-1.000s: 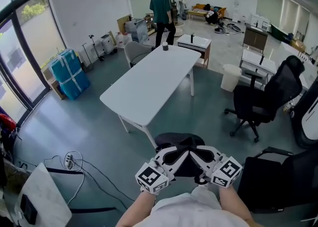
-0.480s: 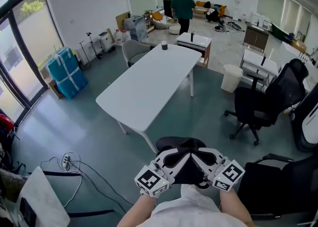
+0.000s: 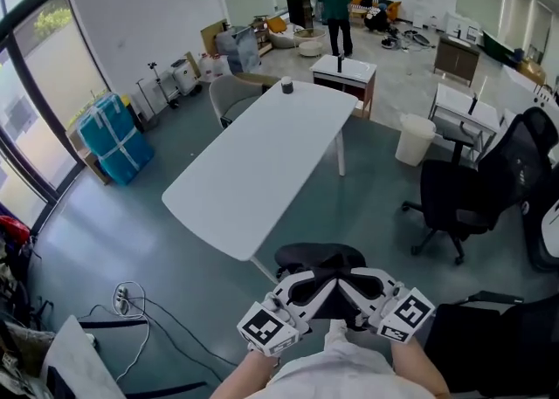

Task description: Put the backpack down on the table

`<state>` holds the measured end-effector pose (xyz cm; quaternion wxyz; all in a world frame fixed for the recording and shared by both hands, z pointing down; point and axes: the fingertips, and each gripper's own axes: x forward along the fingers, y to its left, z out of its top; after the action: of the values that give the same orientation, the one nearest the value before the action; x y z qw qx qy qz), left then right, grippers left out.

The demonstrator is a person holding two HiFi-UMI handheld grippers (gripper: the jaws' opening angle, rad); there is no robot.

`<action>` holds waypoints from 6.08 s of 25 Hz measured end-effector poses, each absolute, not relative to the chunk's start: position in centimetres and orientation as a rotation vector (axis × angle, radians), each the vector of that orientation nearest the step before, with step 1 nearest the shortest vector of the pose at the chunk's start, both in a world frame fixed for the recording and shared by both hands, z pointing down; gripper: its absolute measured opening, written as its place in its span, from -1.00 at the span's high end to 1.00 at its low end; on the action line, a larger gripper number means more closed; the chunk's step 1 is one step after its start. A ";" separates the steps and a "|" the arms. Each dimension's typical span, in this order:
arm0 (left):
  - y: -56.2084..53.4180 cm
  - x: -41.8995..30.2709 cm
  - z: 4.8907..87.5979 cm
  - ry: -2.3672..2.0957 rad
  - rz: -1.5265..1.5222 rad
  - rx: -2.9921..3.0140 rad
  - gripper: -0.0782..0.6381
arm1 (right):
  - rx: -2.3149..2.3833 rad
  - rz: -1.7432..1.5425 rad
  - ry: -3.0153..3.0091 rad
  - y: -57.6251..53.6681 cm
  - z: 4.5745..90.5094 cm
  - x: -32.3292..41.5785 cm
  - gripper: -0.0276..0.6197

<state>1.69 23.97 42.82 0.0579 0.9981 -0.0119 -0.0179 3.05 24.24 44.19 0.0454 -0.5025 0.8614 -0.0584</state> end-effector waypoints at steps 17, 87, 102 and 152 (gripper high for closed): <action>14.3 12.8 39.5 -0.033 -0.140 3.034 0.65 | -1.512 -0.054 2.665 14.6 40.7 14.2 0.82; -46.5 4.5 34.1 -0.927 -0.073 3.100 0.65 | -0.777 -0.059 2.934 -47.3 35.0 5.8 0.82; -44.5 4.7 37.4 -0.899 -0.063 3.057 0.65 | -0.791 -0.134 2.934 -45.4 38.4 6.0 0.81; -44.0 0.6 45.9 -1.173 -0.028 2.790 0.40 | -1.170 -0.179 2.937 -45.0 45.8 6.9 0.53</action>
<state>0.61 -43.99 45.95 0.0575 0.9202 -0.3870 -0.0093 6.90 -45.00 45.76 -0.0126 -0.3694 0.9275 -0.0566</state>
